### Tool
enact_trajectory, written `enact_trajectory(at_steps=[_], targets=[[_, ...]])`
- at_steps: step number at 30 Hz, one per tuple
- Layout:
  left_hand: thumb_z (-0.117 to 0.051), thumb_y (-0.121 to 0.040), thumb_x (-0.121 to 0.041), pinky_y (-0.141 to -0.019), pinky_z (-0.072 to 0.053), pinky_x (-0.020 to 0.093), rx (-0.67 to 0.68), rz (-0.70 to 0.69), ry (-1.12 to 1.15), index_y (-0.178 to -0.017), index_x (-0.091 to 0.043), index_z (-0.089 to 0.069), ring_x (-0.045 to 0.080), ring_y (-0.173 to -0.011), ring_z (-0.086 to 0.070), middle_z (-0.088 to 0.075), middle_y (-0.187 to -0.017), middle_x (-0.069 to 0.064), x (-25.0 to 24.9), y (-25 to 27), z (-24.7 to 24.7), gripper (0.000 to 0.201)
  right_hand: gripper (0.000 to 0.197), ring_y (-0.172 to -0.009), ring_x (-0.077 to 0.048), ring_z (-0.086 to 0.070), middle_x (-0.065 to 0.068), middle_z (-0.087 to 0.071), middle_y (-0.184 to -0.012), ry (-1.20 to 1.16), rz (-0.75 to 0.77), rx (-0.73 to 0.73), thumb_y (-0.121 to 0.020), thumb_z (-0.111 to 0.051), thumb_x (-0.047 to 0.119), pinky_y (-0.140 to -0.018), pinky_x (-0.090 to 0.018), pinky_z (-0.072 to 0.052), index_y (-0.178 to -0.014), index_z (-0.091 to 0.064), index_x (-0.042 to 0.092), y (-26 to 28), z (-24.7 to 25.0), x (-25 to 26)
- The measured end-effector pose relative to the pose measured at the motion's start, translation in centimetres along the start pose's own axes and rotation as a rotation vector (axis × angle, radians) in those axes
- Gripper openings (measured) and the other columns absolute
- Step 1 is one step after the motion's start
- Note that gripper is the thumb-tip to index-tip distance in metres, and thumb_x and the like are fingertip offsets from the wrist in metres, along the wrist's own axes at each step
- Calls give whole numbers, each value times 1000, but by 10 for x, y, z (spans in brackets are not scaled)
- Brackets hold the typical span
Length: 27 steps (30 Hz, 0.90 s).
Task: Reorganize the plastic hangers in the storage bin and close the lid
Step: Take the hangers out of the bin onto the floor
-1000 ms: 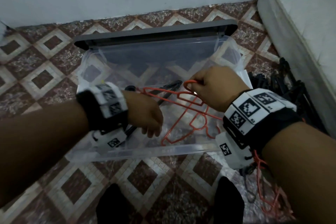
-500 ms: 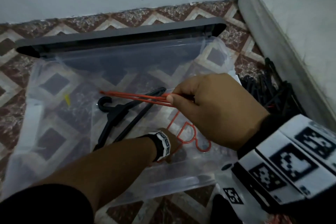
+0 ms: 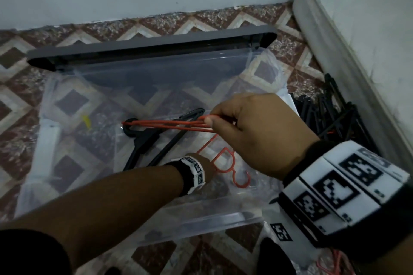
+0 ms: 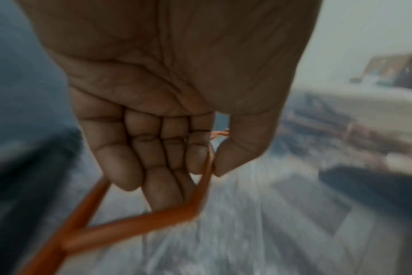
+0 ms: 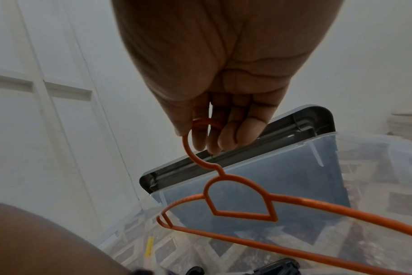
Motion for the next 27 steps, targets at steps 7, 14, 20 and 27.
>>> enact_trajectory(at_steps=[7, 14, 20, 27], targets=[[-48, -87, -22, -65, -41, 29, -330, 185, 125, -103, -22, -60, 31, -84, -65, -66, -93, 8, 54, 110, 29, 20, 26, -77, -14, -60, 6, -69, -81, -83, -51, -55, -96, -54, 45, -65, -28, -40, -95, -74, 28, 0, 11, -2], [-42, -98, -29, -79, -45, 29, -726, 189, 392, -108, -22, -63, 19, -90, -57, -61, -100, -2, 75, 251, 48, 24, 29, -73, -19, -62, -2, -69, -75, -95, -38, 9, -96, -55, 39, -64, -32, -46, -83, -72, 19, 11, 20, 7], [-50, -98, -17, -75, -37, 25, -920, 152, 446, -98, -16, -62, 7, -79, -44, -48, -88, -10, 73, 263, 32, 12, 37, -68, -16, -64, -1, -69, -70, -161, 12, 65, -96, -52, 44, -70, -33, -53, -74, -70, 19, 15, 17, 17], [-65, -86, -41, -96, -40, 40, -984, 234, 260, -119, -14, -58, 24, -107, -52, -57, -119, 4, 74, 248, 31, 44, 33, -56, -11, -52, 3, -55, -60, -102, 110, 155, -92, -56, 49, -59, -31, -42, -76, -61, 21, 9, 6, 26]])
Point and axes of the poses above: each hand's wrist, its own y-axis away from the middle knuckle, its own z-axis out of the back of the hand, x = y × z, the point moved 4 cm from there along -y, towards the middle knuckle
